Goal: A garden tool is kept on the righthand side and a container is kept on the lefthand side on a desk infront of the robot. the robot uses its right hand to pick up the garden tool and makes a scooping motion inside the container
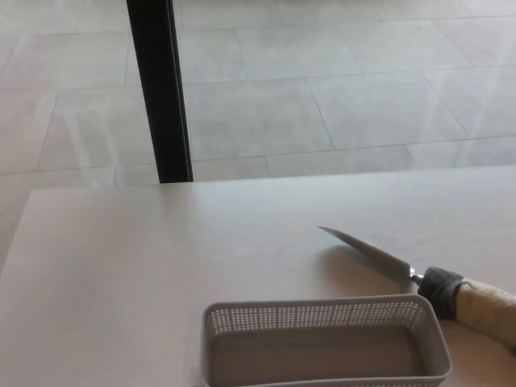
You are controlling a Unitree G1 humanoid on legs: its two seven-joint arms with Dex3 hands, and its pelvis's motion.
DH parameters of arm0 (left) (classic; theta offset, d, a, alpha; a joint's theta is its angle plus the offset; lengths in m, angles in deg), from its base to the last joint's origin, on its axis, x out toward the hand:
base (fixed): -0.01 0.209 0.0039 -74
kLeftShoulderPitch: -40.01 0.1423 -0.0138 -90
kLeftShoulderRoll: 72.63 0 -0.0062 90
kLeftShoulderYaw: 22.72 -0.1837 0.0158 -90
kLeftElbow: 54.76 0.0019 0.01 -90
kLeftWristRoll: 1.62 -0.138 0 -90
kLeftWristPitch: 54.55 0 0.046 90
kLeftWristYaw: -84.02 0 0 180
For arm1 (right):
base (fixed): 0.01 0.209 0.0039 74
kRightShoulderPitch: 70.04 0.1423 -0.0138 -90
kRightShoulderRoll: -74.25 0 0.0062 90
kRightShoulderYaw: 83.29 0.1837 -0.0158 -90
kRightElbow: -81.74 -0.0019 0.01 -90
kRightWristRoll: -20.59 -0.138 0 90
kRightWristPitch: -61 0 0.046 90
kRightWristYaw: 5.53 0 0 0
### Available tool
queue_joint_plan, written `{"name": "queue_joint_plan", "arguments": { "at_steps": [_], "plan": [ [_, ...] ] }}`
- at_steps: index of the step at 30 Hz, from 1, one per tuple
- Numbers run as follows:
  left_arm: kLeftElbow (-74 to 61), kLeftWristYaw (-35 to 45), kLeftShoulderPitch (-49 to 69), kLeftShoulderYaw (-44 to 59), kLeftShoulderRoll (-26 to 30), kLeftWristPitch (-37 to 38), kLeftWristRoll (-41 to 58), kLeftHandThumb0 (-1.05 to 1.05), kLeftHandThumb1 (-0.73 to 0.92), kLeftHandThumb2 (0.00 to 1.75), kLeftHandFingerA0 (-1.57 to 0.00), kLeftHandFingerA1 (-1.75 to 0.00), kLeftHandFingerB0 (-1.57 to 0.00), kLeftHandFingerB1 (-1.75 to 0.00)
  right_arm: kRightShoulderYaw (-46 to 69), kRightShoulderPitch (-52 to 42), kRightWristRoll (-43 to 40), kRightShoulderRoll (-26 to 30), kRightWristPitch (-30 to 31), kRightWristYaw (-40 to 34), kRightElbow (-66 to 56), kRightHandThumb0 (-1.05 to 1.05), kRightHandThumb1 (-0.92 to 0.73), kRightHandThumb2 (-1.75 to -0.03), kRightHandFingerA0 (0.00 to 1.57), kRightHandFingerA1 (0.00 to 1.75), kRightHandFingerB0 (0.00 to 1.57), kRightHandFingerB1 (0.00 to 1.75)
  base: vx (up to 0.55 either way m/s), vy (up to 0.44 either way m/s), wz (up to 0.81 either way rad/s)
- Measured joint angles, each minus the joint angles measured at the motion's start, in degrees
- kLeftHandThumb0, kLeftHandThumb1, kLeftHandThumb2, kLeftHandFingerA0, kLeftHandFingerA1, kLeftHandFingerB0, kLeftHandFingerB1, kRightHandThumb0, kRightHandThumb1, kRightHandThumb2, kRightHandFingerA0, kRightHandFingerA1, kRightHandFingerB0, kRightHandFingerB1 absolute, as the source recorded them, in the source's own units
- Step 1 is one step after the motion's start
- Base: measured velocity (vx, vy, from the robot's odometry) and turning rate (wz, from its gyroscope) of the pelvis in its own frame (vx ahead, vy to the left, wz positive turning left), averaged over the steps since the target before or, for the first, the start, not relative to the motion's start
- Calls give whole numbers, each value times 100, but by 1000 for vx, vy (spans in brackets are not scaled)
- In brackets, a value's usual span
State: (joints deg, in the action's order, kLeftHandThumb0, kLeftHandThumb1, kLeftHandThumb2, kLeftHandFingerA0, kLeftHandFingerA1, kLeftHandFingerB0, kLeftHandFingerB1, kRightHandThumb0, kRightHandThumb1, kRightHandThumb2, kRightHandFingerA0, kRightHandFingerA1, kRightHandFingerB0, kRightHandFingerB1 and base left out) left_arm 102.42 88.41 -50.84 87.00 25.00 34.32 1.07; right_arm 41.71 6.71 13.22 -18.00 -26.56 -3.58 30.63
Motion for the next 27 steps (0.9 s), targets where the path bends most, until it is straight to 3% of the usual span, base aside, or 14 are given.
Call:
{"name": "queue_joint_plan", "arguments": {
  "at_steps": [2,3,12,13,15,16,17,18,20,21,22,23,26,27],
  "plan": [
    [77,2,-17,48,8,-9,29,-39,67,60,-64,-73,-46,-57,152,138,-98,157,4,86,373,-93,-64,-100,0,34,6,31,0,0,0],
    [118,3,-23,69,10,-12,44,-39,66,59,-67,-72,-48,-56,215,208,-149,260,0,144,596,-105,-69,-108,0,35,0,21,0,0,0],
    [331,12,-54,227,18,-29,140,-38,68,60,-64,-73,-47,-57,1407,1371,-834,1235,51,181,1524,-105,-72,-110,0,38,0,25,0,0,0],
    [336,15,-51,228,19,-29,149,-38,68,60,-67,-73,-49,-58,1505,1514,-907,1363,76,188,1512,-90,-78,-74,0,0,0,11,0,0,0],
    [343,18,-50,229,26,-30,169,-39,68,61,-66,-73,-49,-57,1656,1811,-1043,1593,102,206,1455,-102,-68,-84,0,11,0,5,0,0,0],
    [348,21,-51,228,34,-30,183,-38,68,60,-68,-72,-48,-57,1709,1986,-1116,1731,140,213,1411,-105,-75,-113,0,32,0,16,0,0,0],
    [354,22,-50,224,47,-30,191,-38,69,61,-66,-72,-47,-56,1718,2136,-1172,1862,165,238,1295,-105,-75,-113,0,31,0,15,0,0,0],
    [364,22,-47,221,60,-30,195,-37,69,61,-64,-72,-48,-57,1707,2257,-1214,1955,180,256,1119,-103,-71,-111,0,34,0,35,0,0,0],
    [366,23,-48,226,64,-32,213,-37,69,61,-64,-72,-48,-57,1640,2542,-1291,2113,212,271,676,-103,-71,-111,0,34,0,35,0,0,0],
    [366,25,-51,227,64,-32,221,-37,68,60,-66,-73,-49,-58,1606,2634,-1325,2153,232,276,516,-95,-81,-67,0,37,0,49,0,0,0],
    [366,26,-56,229,64,-33,233,-35,68,61,-65,-73,-49,-57,1569,2731,-1365,2204,259,286,325,-96,-61,-106,0,55,4,51,0,0,0],
    [369,25,-53,234,64,-33,240,-37,68,60,-66,-73,-47,-56,1513,2777,-1381,2212,276,293,154,-98,-62,-105,2,65,2,60,0,0,0],
    [371,23,-50,238,63,-35,255,-38,68,60,-65,-71,-49,-56,1116,2889,-1341,2211,314,295,-490,-93,-62,-103,1,62,6,57,0,0,0],
    [370,23,-51,238,63,-35,257,-37,68,60,-66,-72,-50,-56,1031,2897,-1331,2210,321,300,-614,-90,-81,-68,0,70,0,58,0,0,0]
  ]
}}
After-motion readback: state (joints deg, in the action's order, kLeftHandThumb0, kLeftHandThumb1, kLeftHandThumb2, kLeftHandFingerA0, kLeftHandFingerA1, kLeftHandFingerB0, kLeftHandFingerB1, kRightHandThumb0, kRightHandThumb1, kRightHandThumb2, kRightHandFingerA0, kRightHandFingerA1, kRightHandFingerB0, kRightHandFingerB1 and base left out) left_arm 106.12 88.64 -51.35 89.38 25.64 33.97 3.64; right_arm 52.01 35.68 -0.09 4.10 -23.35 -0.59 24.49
